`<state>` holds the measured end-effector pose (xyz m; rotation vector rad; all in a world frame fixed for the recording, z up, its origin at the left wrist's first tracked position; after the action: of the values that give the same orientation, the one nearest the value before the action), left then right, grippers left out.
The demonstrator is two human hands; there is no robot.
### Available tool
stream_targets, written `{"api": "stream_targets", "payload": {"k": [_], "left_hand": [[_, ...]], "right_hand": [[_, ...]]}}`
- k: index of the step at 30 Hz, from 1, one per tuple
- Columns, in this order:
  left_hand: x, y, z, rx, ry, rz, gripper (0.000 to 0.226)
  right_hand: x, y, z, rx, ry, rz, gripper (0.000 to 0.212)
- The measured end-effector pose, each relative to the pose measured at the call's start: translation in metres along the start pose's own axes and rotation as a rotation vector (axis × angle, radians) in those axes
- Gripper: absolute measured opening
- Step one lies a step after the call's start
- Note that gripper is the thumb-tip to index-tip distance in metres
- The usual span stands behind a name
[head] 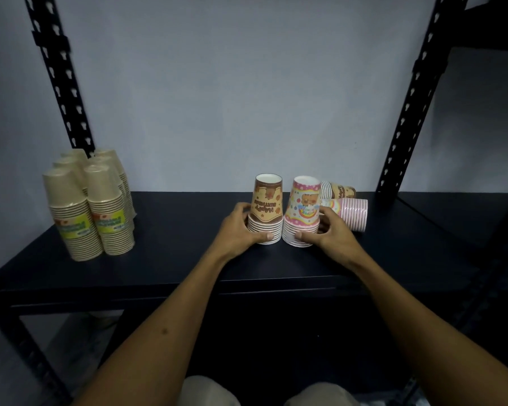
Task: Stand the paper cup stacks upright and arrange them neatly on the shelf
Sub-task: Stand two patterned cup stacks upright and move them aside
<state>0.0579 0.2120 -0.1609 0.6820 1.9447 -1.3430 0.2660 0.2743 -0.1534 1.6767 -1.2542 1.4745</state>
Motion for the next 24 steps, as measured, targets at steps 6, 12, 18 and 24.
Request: {"api": "stream_targets", "payload": {"k": [6,12,18,24], "left_hand": [[-0.003,-0.003,0.003,-0.046,0.004,-0.023,0.082],[-0.003,-0.003,0.004,-0.049,-0.008,-0.053,0.086],[-0.004,-0.003,0.004,-0.056,-0.009,-0.041,0.081],[-0.006,-0.002,0.004,-0.031,0.013,-0.025,0.087]], "right_hand": [[0.003,0.001,0.001,-0.015,-0.040,0.066,0.071],[0.006,0.002,0.003,-0.007,-0.056,0.063,0.068],[0.010,0.002,0.003,-0.051,-0.103,0.104,0.069],[0.012,0.003,0.004,-0.033,-0.112,0.116,0.067]]}}
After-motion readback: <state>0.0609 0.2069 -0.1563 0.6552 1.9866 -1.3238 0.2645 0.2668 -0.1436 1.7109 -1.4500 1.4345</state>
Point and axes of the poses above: each hand's wrist, its own z-axis away from the middle knuckle, its own y-axis out of the palm, x = y × z, the point moved 8 cm from there along -z, towards the middle knuckle, and after that the axes turned 14 degrees about -z, right-handed, at the moved point
